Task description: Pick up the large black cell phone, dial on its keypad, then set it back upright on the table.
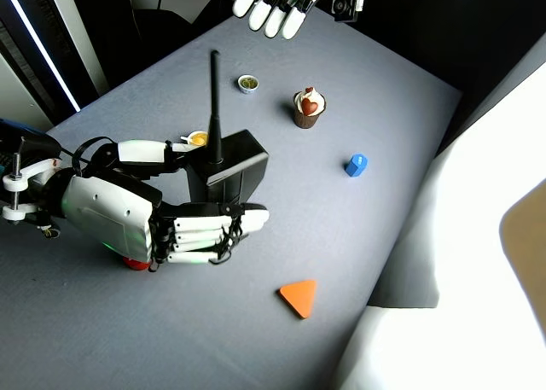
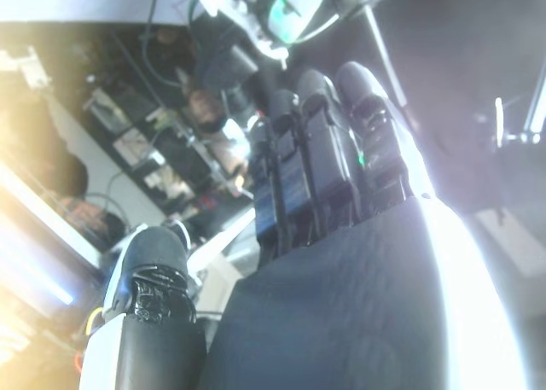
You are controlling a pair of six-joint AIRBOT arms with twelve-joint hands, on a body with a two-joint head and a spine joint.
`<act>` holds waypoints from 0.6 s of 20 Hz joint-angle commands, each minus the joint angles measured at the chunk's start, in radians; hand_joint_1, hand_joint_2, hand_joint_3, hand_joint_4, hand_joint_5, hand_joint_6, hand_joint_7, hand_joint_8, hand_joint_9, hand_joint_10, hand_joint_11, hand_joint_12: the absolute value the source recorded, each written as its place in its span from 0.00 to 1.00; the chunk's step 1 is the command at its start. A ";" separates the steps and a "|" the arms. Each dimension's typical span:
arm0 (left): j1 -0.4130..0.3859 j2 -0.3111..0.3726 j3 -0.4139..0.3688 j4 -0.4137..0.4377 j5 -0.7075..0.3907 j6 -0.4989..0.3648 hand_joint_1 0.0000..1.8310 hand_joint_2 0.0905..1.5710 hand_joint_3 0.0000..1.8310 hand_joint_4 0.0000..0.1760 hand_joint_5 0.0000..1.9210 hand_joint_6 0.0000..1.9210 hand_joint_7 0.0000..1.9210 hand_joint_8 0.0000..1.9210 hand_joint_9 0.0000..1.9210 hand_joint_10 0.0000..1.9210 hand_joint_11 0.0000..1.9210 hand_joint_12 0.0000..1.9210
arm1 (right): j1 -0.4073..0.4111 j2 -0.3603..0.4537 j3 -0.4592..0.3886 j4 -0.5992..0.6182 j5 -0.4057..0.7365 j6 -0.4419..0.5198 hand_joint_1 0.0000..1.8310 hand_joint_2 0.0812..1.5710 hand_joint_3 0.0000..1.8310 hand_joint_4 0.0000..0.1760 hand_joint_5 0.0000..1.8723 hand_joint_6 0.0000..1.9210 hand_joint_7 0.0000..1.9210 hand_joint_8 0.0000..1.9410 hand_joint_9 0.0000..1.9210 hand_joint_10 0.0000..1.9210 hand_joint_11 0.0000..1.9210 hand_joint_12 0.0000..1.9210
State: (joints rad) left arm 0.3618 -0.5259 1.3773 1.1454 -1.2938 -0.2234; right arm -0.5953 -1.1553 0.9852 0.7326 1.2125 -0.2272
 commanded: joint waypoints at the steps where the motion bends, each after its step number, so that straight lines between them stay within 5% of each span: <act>1: -0.028 0.002 -0.003 -0.102 -0.061 -0.002 0.04 0.81 0.00 0.00 0.20 0.00 0.22 0.00 0.19 0.00 0.00 0.38 | 0.010 0.014 0.001 -0.052 0.106 0.017 0.75 0.70 0.00 0.00 0.52 0.42 0.46 0.59 0.49 0.66 0.52 0.56; 10: -0.051 0.009 -0.007 -0.173 -0.072 0.014 0.04 0.81 0.00 0.00 0.18 0.00 0.20 0.00 0.18 0.00 0.00 0.32 | 0.023 0.029 0.015 -0.100 0.117 0.026 0.75 0.70 0.00 0.00 0.53 0.39 0.45 0.62 0.47 0.69 0.48 0.62; 11: -0.054 0.010 -0.007 -0.176 -0.070 0.015 0.04 0.81 0.00 0.00 0.18 0.00 0.21 0.00 0.17 0.00 0.00 0.31 | 0.029 0.038 0.017 -0.119 0.122 0.030 0.80 0.70 0.00 0.00 0.53 0.35 0.45 0.59 0.46 0.64 0.45 0.79; 12: -0.059 0.011 -0.007 -0.180 -0.072 0.014 0.05 0.81 0.00 0.00 0.18 0.00 0.21 0.00 0.17 0.00 0.00 0.30 | 0.033 0.046 0.017 -0.130 0.126 0.033 0.81 0.69 0.00 0.00 0.55 0.33 0.45 0.58 0.46 0.62 0.45 0.82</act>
State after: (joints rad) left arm 0.3313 -0.5266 1.3743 1.0752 -1.2953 -0.2096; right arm -0.5735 -1.1229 0.9977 0.6533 1.1942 -0.2195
